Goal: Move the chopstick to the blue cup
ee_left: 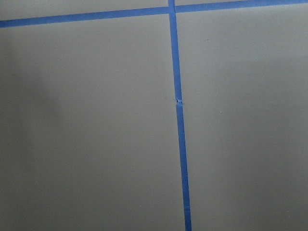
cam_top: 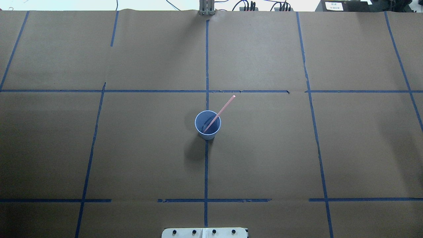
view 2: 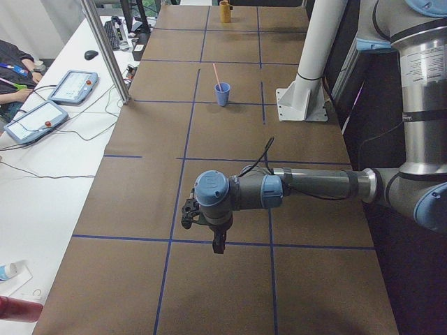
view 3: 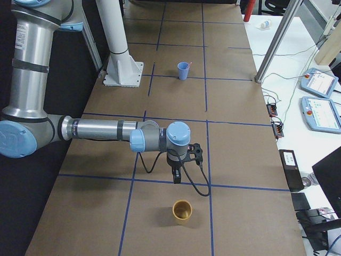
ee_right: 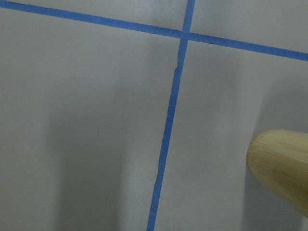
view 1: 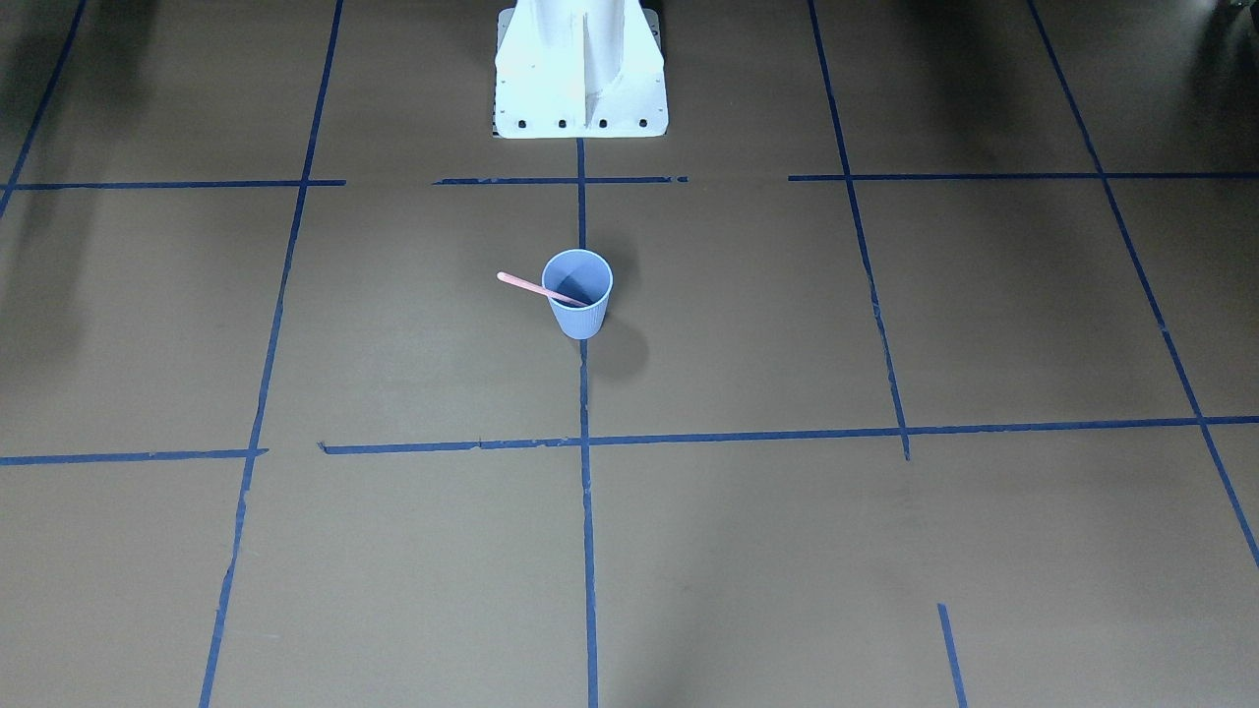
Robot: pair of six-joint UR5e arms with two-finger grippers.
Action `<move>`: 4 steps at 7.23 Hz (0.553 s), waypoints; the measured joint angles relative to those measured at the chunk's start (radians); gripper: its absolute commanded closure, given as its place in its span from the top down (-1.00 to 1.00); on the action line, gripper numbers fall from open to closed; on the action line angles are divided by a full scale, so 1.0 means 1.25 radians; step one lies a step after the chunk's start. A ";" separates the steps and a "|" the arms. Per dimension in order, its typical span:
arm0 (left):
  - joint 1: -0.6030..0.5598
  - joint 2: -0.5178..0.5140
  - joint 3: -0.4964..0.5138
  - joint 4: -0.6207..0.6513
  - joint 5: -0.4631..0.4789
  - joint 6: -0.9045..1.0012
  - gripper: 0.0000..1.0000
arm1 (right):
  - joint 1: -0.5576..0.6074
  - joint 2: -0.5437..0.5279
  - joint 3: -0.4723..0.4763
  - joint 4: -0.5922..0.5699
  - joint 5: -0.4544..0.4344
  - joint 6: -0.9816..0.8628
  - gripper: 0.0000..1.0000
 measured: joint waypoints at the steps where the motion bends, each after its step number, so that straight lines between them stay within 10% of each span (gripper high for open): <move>1: 0.000 -0.002 -0.001 -0.001 0.000 0.000 1.00 | 0.000 0.001 0.000 0.000 0.000 0.004 1.00; 4: 0.001 -0.007 -0.008 -0.003 -0.001 0.000 1.00 | -0.001 0.011 -0.022 -0.001 0.002 0.010 1.00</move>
